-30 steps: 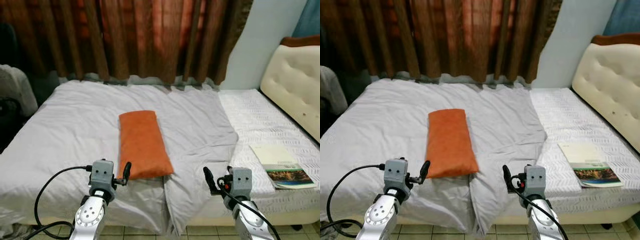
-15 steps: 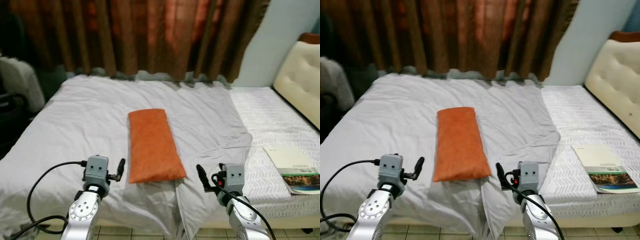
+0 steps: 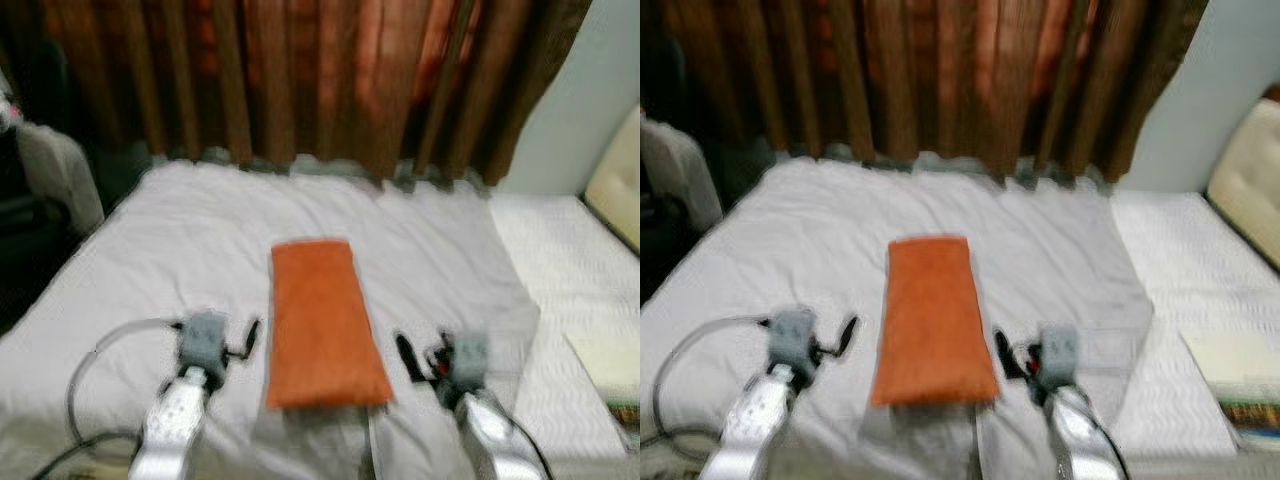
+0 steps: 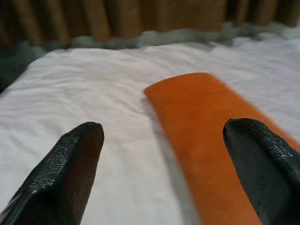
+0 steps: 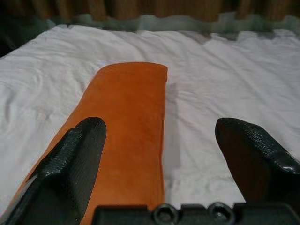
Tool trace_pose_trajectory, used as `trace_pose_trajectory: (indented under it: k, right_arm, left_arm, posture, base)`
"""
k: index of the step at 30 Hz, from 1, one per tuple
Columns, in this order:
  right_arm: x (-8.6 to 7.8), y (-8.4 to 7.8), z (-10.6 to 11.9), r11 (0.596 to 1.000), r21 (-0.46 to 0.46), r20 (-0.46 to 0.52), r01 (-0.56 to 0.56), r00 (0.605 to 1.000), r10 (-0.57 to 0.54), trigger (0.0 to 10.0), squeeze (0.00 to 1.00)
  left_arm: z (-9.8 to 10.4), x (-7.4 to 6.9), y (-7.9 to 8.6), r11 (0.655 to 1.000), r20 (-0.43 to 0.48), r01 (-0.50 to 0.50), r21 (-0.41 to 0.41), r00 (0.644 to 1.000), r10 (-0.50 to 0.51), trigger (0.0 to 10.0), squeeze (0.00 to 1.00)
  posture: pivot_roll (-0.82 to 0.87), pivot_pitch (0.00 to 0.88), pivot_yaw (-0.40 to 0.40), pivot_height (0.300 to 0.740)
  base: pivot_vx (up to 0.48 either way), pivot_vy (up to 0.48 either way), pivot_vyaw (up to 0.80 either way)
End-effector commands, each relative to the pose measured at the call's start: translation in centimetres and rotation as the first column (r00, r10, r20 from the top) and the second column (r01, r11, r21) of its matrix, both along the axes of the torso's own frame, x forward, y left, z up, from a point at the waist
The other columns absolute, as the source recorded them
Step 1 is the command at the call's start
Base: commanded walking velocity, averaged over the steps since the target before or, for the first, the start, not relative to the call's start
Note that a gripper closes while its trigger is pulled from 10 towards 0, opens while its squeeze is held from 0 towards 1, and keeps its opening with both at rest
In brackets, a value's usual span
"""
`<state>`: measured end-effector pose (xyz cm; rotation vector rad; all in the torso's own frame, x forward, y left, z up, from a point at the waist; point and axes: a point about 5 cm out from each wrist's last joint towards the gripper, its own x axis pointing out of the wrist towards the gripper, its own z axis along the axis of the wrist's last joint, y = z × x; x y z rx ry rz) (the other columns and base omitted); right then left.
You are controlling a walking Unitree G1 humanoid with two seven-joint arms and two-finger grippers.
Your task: Clean up the room
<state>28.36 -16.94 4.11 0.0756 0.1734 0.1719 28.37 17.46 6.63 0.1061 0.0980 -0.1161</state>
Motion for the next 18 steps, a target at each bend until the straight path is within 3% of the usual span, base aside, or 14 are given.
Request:
trace_pose_trajectory:
  k: [1,14,18]
  right_arm:
    - [-0.1,-1.1,-0.1,1.000,-0.017,-0.010,0.021,1.000,-0.021,10.0,0.00]
    - [0.7,-0.1,0.2,0.999,0.005,-0.025,-0.035,0.999,0.035,10.0,0.00]
    - [1.3,0.0,-0.4,0.996,0.088,-0.080,0.012,0.997,-0.004,10.0,0.00]
  left_arm:
    - [0.0,0.1,-1.1,0.999,-0.006,0.021,-0.033,1.000,-0.021,10.0,0.00]
    - [-0.5,-0.4,-0.7,0.999,-0.032,0.004,-0.042,0.999,-0.006,10.0,0.00]
    - [-1.7,0.8,-2.2,0.993,-0.115,0.096,-0.074,0.988,-0.104,10.0,0.00]
  posture:
    - [0.06,0.000,-0.069,0.740]
    - [0.07,0.000,-0.079,0.740]
    - [0.09,0.052,-0.084,0.740]
  base:
    - [0.454,0.000,0.00]
    - [0.454,0.000,0.00]
    - [0.454,0.000,0.00]
